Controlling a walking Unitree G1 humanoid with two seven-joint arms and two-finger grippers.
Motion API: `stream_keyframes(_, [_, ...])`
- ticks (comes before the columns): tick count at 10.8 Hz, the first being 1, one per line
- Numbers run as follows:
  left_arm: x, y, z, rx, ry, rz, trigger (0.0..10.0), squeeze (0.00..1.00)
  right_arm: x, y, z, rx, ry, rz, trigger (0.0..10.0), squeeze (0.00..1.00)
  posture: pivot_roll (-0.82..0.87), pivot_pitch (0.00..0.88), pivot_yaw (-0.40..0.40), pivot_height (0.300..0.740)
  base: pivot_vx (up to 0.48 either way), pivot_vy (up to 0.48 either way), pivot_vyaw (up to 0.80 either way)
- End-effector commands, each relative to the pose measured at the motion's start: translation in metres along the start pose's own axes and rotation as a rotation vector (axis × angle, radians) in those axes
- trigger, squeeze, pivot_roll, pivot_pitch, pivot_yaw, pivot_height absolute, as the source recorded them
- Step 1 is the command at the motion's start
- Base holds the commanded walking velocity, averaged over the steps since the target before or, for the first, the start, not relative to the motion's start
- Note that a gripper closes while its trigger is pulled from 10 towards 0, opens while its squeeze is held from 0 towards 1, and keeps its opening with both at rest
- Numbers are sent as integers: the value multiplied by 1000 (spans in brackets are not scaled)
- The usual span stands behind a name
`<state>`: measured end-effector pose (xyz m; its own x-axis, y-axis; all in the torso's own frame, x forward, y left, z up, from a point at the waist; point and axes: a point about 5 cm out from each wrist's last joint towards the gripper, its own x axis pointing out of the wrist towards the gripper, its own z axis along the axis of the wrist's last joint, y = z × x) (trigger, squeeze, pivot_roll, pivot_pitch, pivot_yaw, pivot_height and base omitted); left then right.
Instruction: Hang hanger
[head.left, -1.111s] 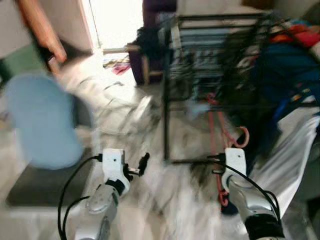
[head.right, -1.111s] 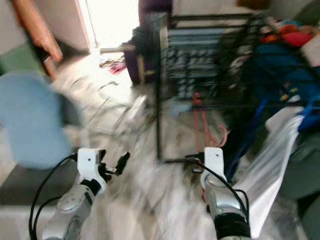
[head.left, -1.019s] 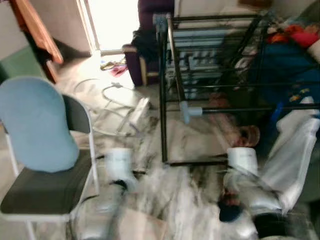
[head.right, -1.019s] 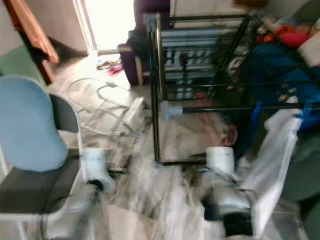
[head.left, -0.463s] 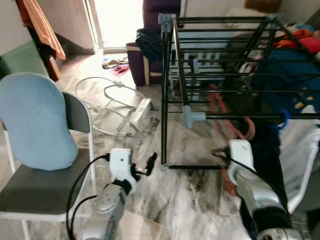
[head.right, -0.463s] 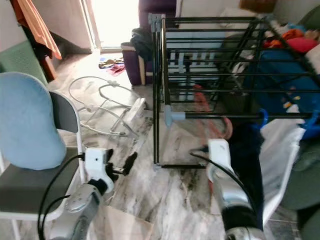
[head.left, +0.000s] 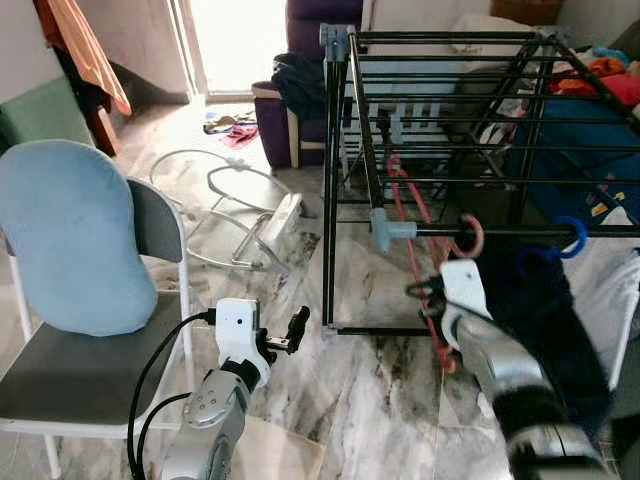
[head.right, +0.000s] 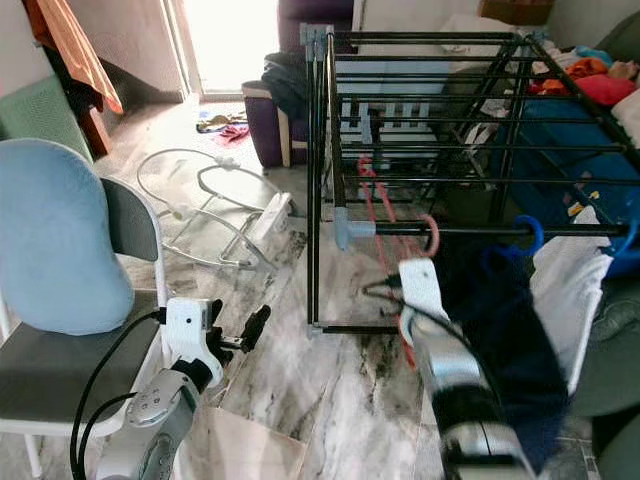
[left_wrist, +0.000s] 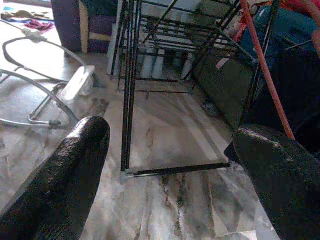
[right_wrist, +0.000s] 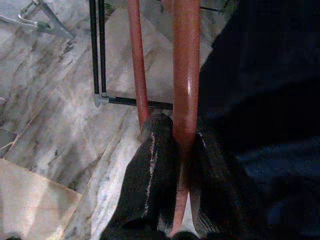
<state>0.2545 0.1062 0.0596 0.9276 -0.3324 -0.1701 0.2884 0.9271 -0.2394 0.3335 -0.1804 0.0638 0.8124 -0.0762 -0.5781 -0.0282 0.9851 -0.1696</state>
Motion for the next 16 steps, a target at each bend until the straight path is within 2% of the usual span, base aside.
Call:
stream_keyframes(1, [0,2,0,19,7,13,10000,0,1,10,16,3,-25,38,10000,0,-81,0,-17,740,0,0,0])
stream_keyframes(2, [-1,2,0,22,11,15,10000,0,3,15,18,33,-11,50,10000,0,-78,0,-19,740,0,0,0])
stream_keyframes(3, [-1,3,0,26,13,19,10000,0,5,27,19,84,46,73,10000,0,-68,0,-26,740,0,0,0])
stream_keyframes(5, [-2,5,-1,30,20,25,10000,0,8,45,23,92,58,107,10000,0,-59,0,-29,740,0,0,0])
stream_keyframes(6, [-2,6,-1,39,25,28,10000,0,9,53,18,121,89,121,10000,0,-52,0,-30,740,0,0,0])
stream_keyframes(8, [-3,7,-1,45,33,34,10000,0,10,53,2,109,128,107,10000,0,-46,0,-28,740,0,0,0])
stream_keyframes(9, [-3,8,-1,45,38,31,10000,0,11,48,-4,115,139,96,10000,992,-50,0,-26,740,0,0,0])
stream_keyframes(12, [-2,8,-1,50,46,23,10000,0,12,34,-4,96,78,62,10000,1000,-57,0,-15,740,0,0,0])
stream_keyframes(14, [-3,9,-1,51,44,28,10000,0,10,29,-1,-12,-26,22,10000,1000,-57,0,-16,740,0,0,0])
stream_keyframes(16, [-5,10,-3,50,47,36,10000,0,5,27,-1,-61,-85,30,10000,1000,-59,0,-17,740,0,0,0])
